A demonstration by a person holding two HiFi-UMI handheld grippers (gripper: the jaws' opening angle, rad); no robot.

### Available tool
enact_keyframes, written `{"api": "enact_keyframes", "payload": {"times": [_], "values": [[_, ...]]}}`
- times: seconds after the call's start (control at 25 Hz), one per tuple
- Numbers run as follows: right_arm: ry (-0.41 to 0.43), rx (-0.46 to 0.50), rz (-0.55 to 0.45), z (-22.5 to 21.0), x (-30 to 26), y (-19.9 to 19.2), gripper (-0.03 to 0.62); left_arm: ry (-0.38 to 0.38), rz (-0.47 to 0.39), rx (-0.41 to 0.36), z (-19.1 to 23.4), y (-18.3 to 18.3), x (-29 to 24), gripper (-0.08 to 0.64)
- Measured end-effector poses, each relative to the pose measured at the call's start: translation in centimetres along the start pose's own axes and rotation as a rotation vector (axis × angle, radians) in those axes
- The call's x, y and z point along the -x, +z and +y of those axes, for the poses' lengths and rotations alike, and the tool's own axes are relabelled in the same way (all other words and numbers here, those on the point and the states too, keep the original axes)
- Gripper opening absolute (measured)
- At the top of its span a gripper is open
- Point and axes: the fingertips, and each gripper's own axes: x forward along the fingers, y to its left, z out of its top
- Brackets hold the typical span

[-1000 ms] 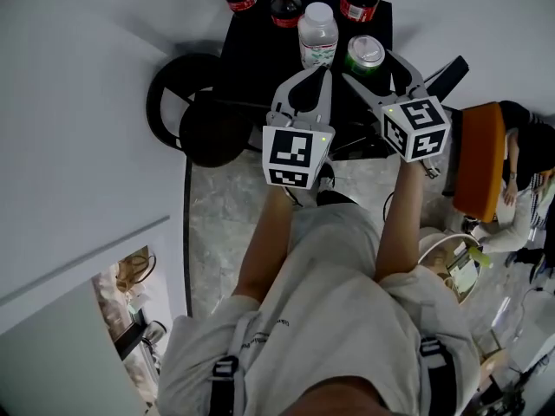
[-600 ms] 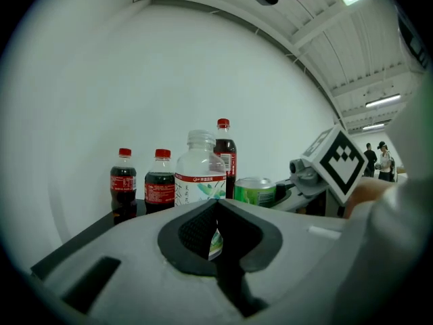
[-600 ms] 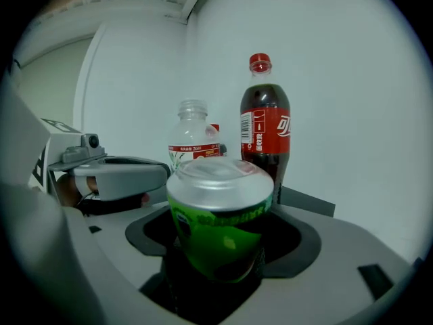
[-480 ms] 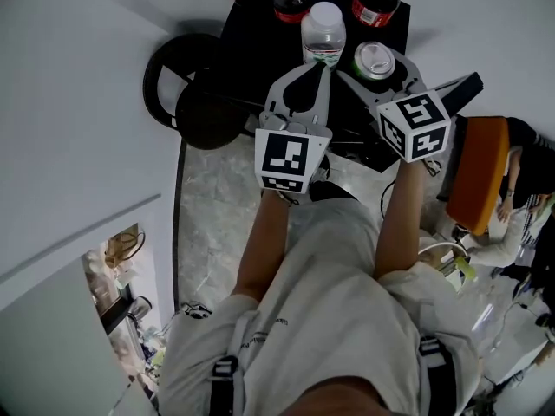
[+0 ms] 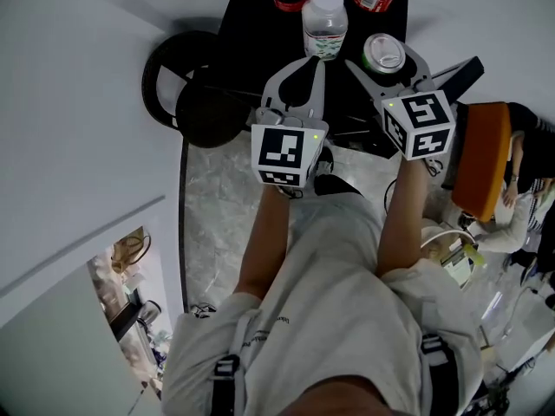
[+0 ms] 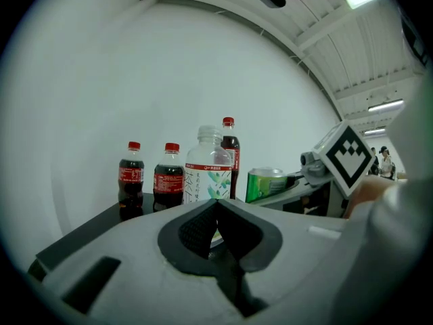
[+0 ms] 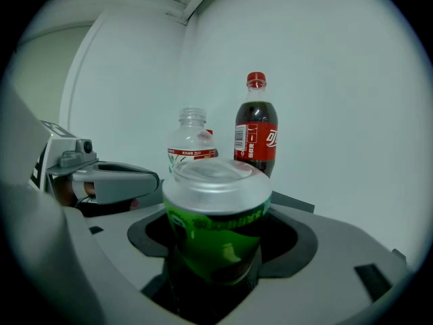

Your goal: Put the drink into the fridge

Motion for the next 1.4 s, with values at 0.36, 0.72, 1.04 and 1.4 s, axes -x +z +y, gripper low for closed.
{"api": "enact_keyframes", "payload": {"times": [0.36,0.72,1.04,1.4], "values": [[-0.203,-0.048,-0.081,2.2,4.2,1.8,0.336,-0.119,-0.027,-0.003,-0.2,0.3,3.5,0.009],[-0.294,-0.103,-0.093,9.6,7.2,0.5,0.336,-0.194,0.0,0.019,1.1,-2.5,11.0,0.009],[-0.282,-0.128,-0.113,17.7,7.4,-3.0,0.336,-0.211,0.035,0.026,2.3,-6.0,17.4,0.009],[-0.227,-0.153,-0.069,24.2,5.0,-10.7,0.336,-0.221,0.115,0.125,3.0,-13.3,20.5,0.009]]}}
